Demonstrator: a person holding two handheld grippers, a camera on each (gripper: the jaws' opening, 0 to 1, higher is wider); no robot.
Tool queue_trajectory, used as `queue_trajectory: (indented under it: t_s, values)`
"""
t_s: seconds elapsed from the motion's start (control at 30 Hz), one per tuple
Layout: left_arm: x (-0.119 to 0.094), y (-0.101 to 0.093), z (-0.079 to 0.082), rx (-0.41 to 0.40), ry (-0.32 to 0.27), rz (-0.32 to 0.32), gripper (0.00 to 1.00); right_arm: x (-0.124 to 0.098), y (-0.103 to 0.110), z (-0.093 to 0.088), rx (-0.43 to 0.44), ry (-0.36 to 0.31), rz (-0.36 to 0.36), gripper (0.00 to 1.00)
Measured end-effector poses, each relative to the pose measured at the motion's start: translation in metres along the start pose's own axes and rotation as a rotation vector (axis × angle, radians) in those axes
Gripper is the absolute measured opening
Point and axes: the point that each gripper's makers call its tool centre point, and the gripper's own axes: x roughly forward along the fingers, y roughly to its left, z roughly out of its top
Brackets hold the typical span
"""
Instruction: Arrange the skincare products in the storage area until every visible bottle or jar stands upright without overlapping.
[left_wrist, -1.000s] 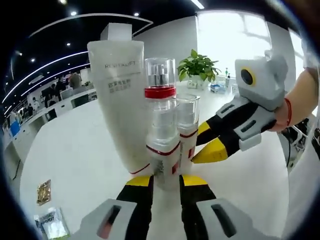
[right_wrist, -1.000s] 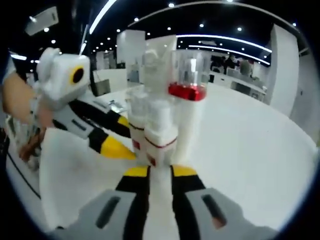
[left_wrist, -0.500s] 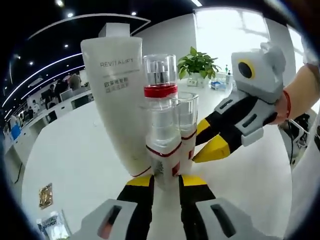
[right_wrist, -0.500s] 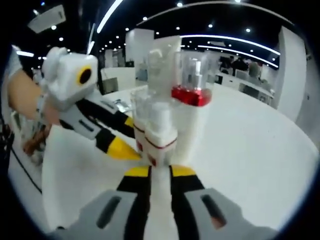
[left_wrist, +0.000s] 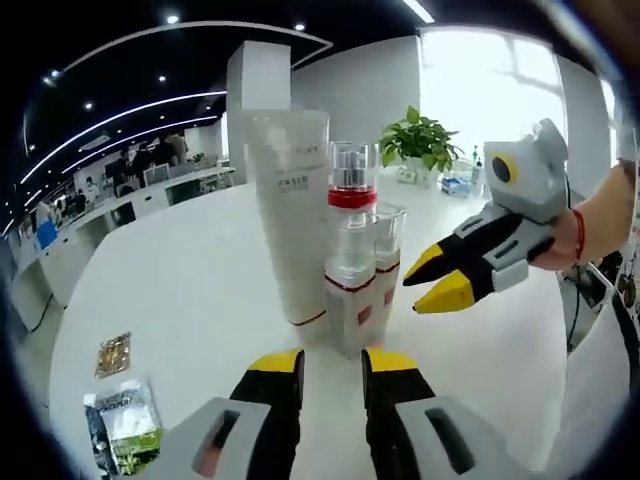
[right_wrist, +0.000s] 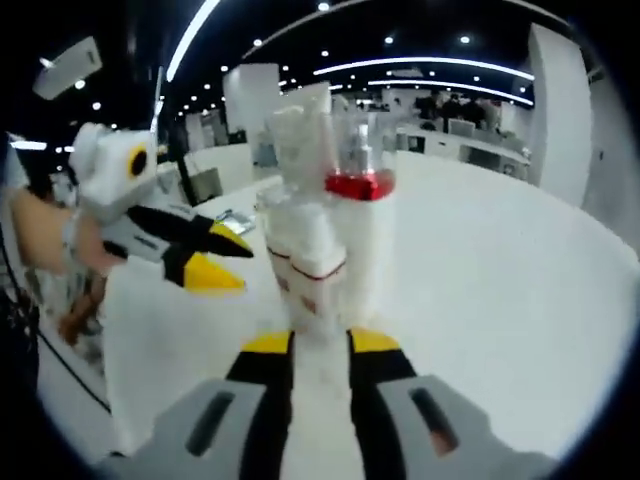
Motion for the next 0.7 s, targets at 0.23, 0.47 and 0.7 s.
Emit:
queue_trajectory:
  t_s: [0.23,0.47,0.7]
  values:
    - [-0.042,0.036,-0.014,-0.108,-0.022,0.153,0.23,0.003,0.052,0.006,0.145,-0.021,0.105,0.19]
    - [-0.097,0.099,-0.043,-0.24,-0.028,0.366,0.23,0.039,0.114,0.026,0.082,-0.012,0.245,0.2]
    - [-0.139,0.148,-0.07,-0.326,-0.001,0.505,0.24,0.076,0.138,0.05,0.011,-0.018,0.274,0.21]
